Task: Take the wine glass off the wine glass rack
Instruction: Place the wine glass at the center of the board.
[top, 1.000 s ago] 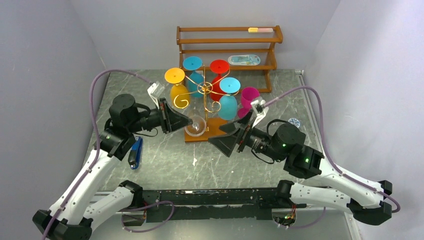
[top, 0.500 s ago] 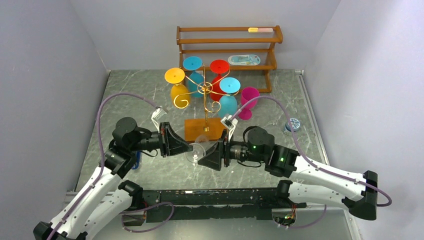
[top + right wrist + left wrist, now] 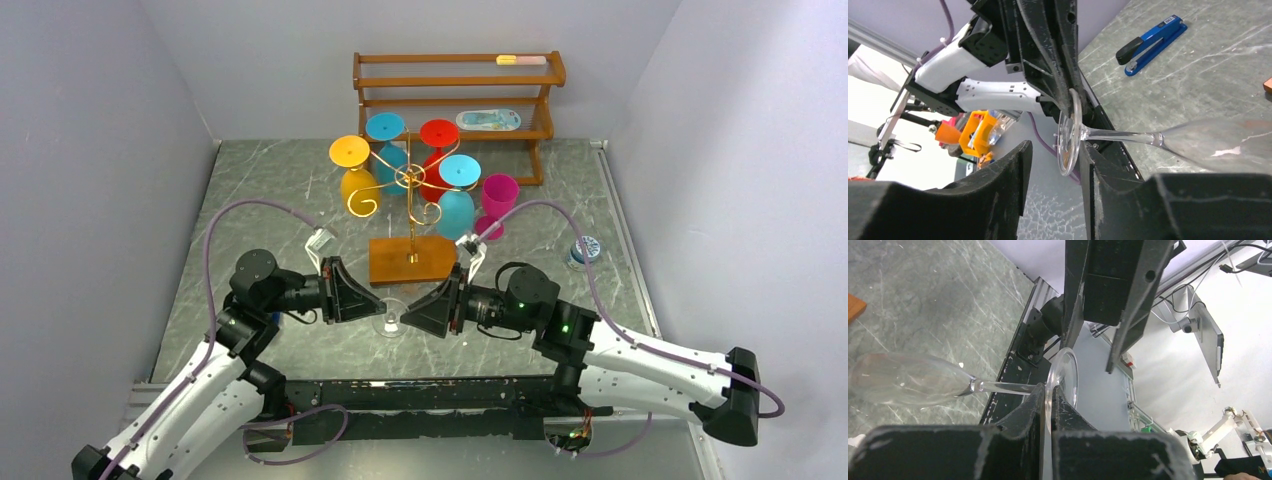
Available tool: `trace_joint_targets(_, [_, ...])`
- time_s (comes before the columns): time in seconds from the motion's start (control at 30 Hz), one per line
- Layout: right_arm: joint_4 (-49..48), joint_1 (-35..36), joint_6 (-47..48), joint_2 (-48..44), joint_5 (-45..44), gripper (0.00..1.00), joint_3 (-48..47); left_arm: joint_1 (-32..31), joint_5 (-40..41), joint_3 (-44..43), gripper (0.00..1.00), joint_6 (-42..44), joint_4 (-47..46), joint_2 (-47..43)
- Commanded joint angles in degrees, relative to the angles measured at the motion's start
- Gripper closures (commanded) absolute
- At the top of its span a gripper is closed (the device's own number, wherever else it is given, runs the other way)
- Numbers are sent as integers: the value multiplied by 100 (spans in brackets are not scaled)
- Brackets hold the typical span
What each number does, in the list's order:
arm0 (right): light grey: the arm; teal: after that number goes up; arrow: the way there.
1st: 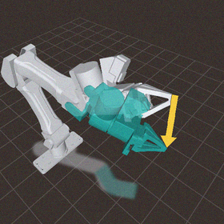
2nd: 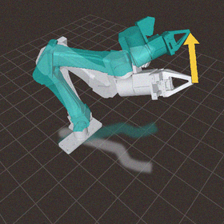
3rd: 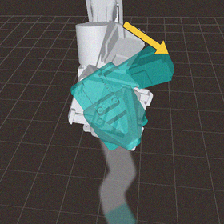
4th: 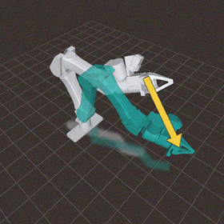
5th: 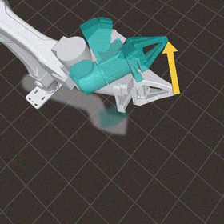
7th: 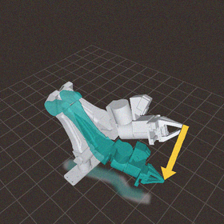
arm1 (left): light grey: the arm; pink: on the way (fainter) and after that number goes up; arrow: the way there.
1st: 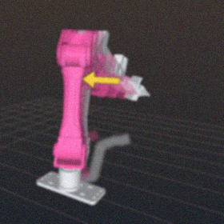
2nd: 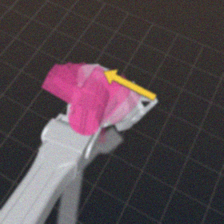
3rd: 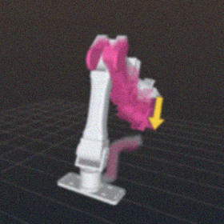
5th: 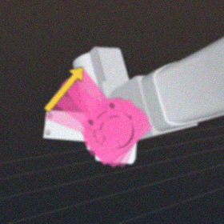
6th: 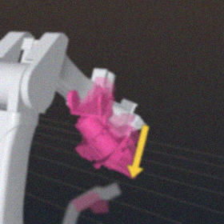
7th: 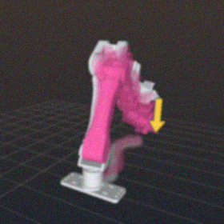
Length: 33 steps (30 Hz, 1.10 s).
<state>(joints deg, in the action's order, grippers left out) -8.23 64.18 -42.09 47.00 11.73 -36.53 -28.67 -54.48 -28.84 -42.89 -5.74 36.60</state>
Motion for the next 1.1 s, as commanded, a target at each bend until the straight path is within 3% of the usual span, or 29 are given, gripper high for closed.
trace_joint_targets(0.0, [-232,-5,-194,227,-217,58,-82,-29,165,-48,95,-74,-95,-135])
trace_joint_targets(0.17, [-120,4,-246,650,273,60,-338,-42,328,-253,95,-265,220,-275])
trace_joint_targets(0.27, [-398,1,-317,543,224,74,-151,-43,388,-630,95,270,1062,-327])
trace_joint_targets(0.37, [-665,1,-412,329,159,75,56,-42,465,-937,95,835,1901,-215])
trace_joint_targets(0.5, [-834,0,-290,264,531,100,133,-41,674,-1051,95,851,2214,-265])
trace_joint_targets(0.73, [-799,2,-217,527,824,100,38,-42,508,-919,95,565,1856,-478])
trace_joint_targets(0.77, [-815,3,-210,537,804,100,47,-40,494,-899,93,569,1857,-466])
trace_joint_targets(0.8, [-835,3,-201,538,760,100,61,-42,466,-879,77,587,1861,-455])
trace_joint_targets(0.9, [-703,1,-184,506,456,100,76,-43,555,-863,45,831,2206,-397])
trace_joint_targets(0.97, [-630,-1,-184,496,371,100,63,-43,739,-816,36,1068,2603,-403])
trace_joint_targets(1.07, [-610,2,-248,469,264,100,103,-42,552,-522,33,951,2507,-514])
